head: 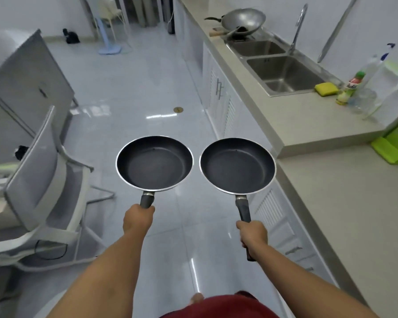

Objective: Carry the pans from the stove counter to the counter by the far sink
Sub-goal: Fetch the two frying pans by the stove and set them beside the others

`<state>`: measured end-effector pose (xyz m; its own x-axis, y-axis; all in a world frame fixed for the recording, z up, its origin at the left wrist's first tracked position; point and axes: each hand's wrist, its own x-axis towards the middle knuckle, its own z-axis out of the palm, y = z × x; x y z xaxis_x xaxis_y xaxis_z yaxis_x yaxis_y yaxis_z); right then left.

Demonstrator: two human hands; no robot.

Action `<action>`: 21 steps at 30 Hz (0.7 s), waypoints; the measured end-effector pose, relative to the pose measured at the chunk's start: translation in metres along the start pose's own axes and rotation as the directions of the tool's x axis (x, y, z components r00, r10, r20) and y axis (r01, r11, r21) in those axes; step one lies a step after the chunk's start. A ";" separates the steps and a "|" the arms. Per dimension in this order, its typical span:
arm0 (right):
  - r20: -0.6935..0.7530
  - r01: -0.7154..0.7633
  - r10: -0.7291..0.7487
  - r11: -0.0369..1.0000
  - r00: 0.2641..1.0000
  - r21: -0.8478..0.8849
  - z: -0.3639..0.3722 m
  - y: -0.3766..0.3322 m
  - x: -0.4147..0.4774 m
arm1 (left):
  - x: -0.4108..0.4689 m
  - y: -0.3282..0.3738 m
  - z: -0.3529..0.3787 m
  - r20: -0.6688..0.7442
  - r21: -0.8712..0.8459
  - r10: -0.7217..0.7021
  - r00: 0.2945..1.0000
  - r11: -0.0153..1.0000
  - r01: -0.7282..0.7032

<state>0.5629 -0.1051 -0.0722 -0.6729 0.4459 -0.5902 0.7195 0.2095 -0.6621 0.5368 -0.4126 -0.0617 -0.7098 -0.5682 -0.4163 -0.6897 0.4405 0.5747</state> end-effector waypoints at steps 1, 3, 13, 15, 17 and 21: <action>0.005 0.009 -0.009 1.000 1.000 -0.010 0.008 -0.011 0.006 | 0.010 0.000 -0.004 -0.008 -0.008 -0.016 1.000 1.000 0.016; 0.015 0.028 -0.028 0.999 0.999 -0.035 0.023 -0.034 0.018 | 0.028 0.002 -0.009 -0.017 -0.032 -0.048 0.999 0.998 0.047; 0.137 0.123 -0.114 0.991 0.984 -0.055 0.104 -0.186 0.106 | 0.143 0.059 -0.012 -0.075 -0.102 -0.153 0.985 0.984 0.145; 0.150 0.132 -0.121 0.989 0.981 -0.070 0.118 -0.222 0.131 | 0.171 0.078 -0.014 -0.092 -0.108 -0.167 0.982 0.982 0.157; 0.162 0.137 -0.121 0.986 0.979 -0.093 0.131 -0.256 0.155 | 0.198 0.098 -0.015 -0.099 -0.109 -0.180 0.979 0.979 0.170; 0.181 0.158 -0.135 0.980 0.974 -0.117 0.162 -0.319 0.196 | 0.249 0.137 -0.016 -0.113 -0.113 -0.189 0.975 0.978 0.176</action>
<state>0.1743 -0.2254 -0.0513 -0.7840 0.2482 -0.5690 0.6192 0.3777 -0.6884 0.2677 -0.5051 -0.0758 -0.5462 -0.7161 -0.4346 -0.7831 0.2523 0.5684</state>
